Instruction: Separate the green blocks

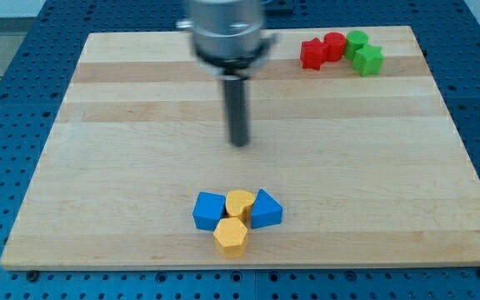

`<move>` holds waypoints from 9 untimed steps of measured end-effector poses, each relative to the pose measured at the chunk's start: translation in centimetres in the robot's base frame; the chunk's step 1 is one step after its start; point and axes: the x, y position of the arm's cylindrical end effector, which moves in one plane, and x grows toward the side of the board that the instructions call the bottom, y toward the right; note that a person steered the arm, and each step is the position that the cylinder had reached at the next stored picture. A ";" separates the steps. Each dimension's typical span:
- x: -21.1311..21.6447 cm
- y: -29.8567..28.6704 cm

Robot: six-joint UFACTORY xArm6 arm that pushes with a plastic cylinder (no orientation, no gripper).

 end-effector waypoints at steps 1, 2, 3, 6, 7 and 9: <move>-2.8 13.1; -8.6 23.5; -14.2 27.8; -19.3 19.7; -14.6 19.2; -13.9 19.2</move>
